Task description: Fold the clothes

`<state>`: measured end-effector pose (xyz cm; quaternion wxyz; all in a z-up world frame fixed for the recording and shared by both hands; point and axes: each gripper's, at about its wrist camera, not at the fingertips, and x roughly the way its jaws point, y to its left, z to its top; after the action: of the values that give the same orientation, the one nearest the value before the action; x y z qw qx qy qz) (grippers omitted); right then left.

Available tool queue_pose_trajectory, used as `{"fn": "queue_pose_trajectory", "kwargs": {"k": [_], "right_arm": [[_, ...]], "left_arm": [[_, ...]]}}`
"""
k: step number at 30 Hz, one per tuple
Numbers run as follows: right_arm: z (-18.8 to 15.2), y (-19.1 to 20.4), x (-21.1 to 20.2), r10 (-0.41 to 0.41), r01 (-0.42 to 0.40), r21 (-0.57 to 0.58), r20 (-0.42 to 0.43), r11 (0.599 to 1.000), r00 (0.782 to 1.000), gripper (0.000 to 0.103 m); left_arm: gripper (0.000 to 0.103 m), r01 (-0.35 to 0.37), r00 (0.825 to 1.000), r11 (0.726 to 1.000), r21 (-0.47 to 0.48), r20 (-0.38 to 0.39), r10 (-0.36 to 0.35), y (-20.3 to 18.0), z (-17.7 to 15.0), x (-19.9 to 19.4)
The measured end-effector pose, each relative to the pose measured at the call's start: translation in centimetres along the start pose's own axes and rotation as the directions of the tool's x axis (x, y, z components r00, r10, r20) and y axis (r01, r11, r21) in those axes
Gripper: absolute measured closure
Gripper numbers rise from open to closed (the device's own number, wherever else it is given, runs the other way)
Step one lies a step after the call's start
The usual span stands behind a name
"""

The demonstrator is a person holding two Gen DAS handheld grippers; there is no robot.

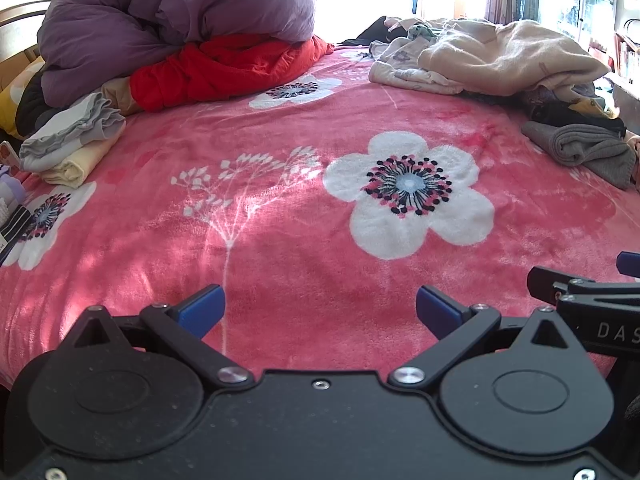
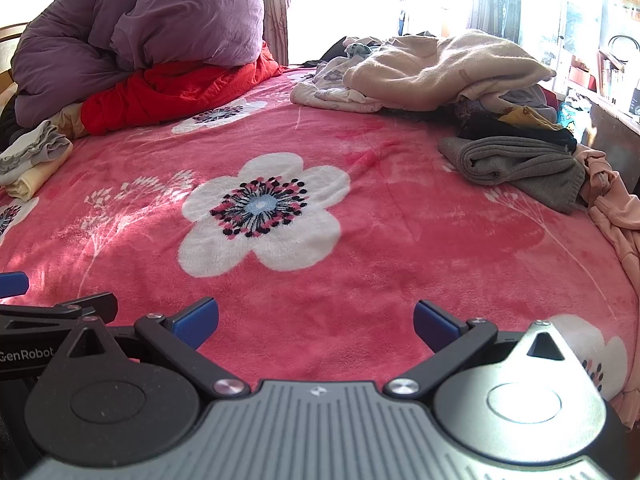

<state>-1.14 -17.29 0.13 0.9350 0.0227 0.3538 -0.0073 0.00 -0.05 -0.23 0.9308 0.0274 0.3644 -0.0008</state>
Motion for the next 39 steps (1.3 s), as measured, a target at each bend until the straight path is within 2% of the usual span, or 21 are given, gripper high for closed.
{"fn": "queue_pose_trajectory", "kwargs": {"k": [18, 28, 34, 39], "right_arm": [[0.0, 0.0, 0.0, 0.01, -0.01, 0.004, 0.002, 1.0, 1.0, 0.0], [0.1, -0.2, -0.8, 0.029, -0.029, 0.005, 0.035, 1.0, 0.999, 0.0], [0.6, -2.3, -1.4, 0.018, -0.023, 0.058, 0.087, 0.998, 0.996, 0.0], [0.9, -5.2, -1.3, -0.037, 0.024, 0.117, 0.107, 0.993, 0.994, 0.0]], "left_arm": [[0.0, -0.007, 1.0, 1.0, -0.002, 0.008, 0.007, 0.1, 0.3, -0.1], [0.0, -0.011, 1.0, 1.0, 0.01, 0.024, 0.011, -0.4, 0.9, -0.7], [0.0, 0.062, 0.997, 0.998, 0.034, 0.052, -0.063, -1.6, 2.3, -0.9], [0.0, 0.156, 0.981, 0.985, 0.073, 0.105, -0.163, -3.3, 4.3, -1.0]]}}
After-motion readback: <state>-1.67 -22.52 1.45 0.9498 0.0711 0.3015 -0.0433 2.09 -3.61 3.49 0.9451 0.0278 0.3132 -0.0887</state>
